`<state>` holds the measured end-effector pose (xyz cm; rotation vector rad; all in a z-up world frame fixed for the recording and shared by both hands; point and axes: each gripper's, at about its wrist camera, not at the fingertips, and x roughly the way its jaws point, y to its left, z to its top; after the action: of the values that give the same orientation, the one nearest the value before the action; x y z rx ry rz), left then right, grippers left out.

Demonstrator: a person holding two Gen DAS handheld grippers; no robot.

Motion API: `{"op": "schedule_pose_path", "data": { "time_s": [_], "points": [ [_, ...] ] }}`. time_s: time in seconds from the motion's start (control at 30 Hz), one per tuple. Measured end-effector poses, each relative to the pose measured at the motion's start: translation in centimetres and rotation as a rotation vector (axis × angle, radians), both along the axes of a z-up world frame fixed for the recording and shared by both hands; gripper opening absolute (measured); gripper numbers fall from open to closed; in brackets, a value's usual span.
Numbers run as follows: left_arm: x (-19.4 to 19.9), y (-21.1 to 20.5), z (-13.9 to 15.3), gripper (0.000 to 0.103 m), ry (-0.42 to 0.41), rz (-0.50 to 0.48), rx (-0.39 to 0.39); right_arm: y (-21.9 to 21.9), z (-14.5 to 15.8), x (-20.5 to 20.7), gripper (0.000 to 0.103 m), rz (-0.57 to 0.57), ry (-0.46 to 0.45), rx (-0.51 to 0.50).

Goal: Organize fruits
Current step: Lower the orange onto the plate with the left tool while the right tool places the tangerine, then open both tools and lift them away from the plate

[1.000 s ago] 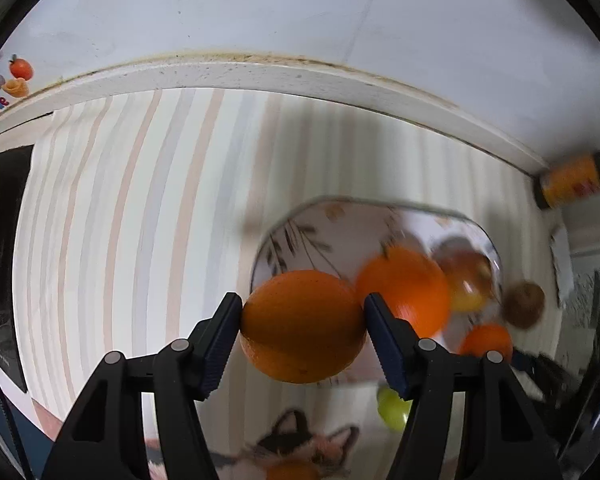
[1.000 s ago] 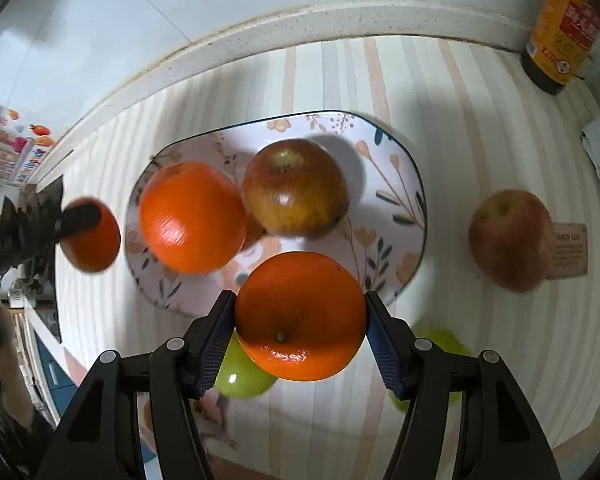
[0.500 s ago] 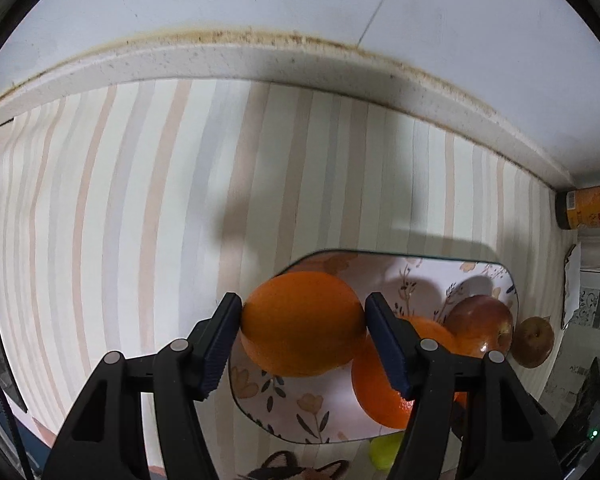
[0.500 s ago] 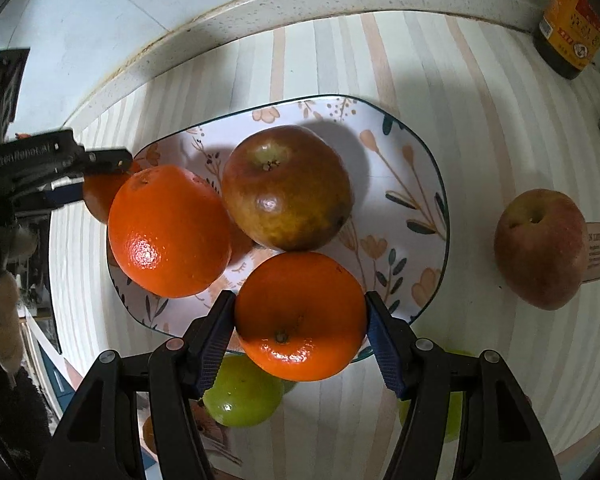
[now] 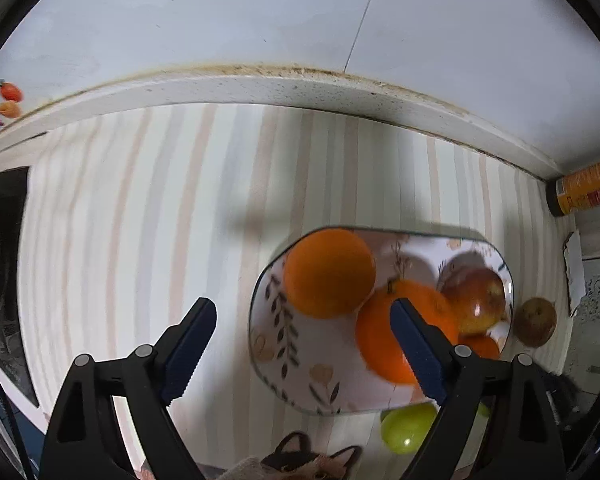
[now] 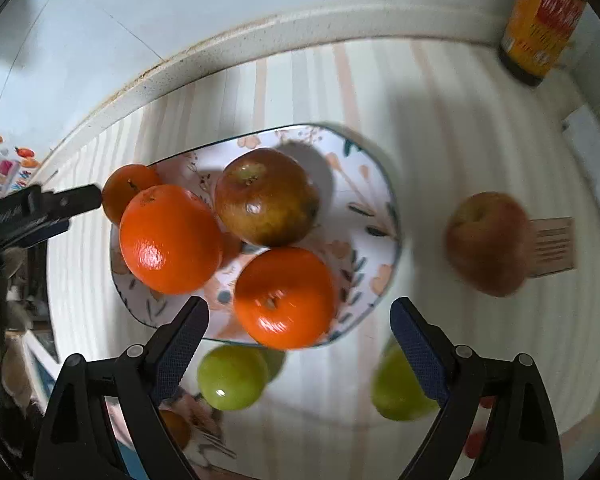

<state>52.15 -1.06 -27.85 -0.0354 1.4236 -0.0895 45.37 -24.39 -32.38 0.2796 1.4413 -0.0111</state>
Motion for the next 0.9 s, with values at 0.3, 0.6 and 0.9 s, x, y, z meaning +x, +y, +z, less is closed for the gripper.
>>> {"op": "schedule_pose_path", "data": {
  "time_s": [0.3, 0.6, 0.9],
  "points": [
    [-7.2, -0.3, 4.5, 0.089, -0.131, 0.0, 0.049, 0.4, 4.0, -3.5, 0.094, 0.03, -0.056, -0.07],
    [-13.3, -0.4, 9.2, 0.089, -0.229, -0.026, 0.052, 0.8, 10.4, -8.9, 0.094, 0.052, -0.162, -0.092],
    [-17.6, -0.1, 13.1, 0.089, -0.285, -0.03, 0.027, 1.1, 16.0, -13.1, 0.094, 0.067, -0.246, -0.115]
  ]
}}
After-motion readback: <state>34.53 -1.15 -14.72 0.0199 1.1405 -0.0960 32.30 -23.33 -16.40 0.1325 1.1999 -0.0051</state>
